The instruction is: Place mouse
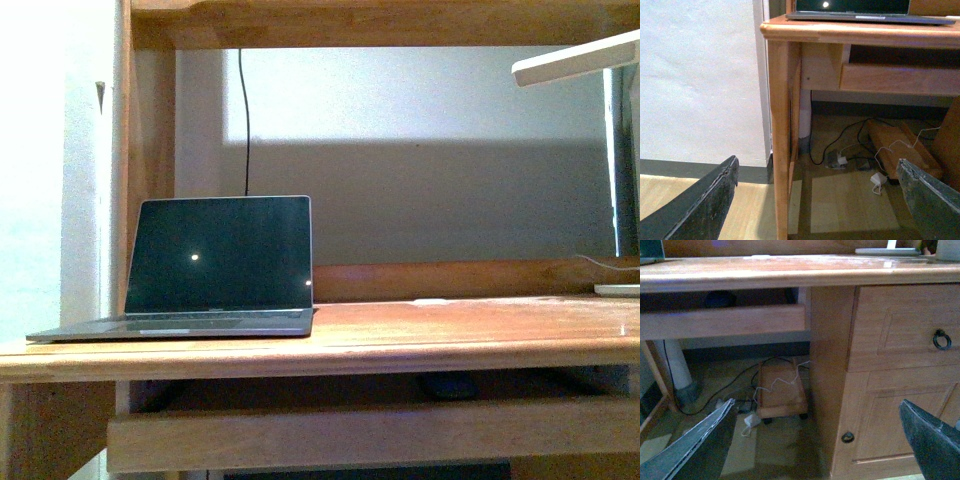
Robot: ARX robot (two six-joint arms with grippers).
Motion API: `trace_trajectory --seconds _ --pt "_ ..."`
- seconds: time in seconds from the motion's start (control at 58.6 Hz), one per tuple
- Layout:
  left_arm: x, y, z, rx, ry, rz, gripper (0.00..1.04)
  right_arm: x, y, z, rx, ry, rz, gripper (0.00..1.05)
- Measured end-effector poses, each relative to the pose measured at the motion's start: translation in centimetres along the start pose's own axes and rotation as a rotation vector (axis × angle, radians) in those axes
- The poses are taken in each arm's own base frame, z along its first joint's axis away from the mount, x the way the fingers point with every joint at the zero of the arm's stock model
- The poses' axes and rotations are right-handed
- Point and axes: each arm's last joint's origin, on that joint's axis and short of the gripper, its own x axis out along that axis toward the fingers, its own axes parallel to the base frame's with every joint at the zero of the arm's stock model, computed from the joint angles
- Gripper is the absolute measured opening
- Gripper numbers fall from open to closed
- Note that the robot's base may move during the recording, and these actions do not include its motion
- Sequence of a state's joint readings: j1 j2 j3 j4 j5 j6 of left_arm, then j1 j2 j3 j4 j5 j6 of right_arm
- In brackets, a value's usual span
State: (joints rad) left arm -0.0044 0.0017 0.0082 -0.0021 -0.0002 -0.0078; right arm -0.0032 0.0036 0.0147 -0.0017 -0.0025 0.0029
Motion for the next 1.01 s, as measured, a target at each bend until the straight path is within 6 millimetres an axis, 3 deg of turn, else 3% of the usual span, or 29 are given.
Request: trace_trajectory --seconds 0.307,0.41,0.512,0.563,0.836,1.007 --pt "0.0 0.0 0.0 -0.005 0.007 -0.005 0.97 0.0 0.0 0.0 0.0 0.0 0.0 0.97" --pt "0.4 0.0 -0.2 -0.073 0.245 -0.117 0.97 0.0 0.0 0.0 0.0 0.0 0.0 0.97" --pt "1.6 0.4 -0.8 -0.048 0.323 -0.147 0.97 0.0 0.0 0.0 0.0 0.0 0.0 0.97" --pt "2.9 1.1 -0.8 0.031 0.321 -0.133 0.97 0.0 0.0 0.0 0.0 0.0 -0.001 0.97" --pt "11.2 2.7 -1.3 0.799 0.138 -0.218 0.97 0.0 0.0 0.0 0.0 0.0 0.0 0.97" --pt "15.8 2.9 -2.3 1.114 0.044 -0.277 0.97 0.0 0.0 0.0 0.0 0.0 0.0 0.97"
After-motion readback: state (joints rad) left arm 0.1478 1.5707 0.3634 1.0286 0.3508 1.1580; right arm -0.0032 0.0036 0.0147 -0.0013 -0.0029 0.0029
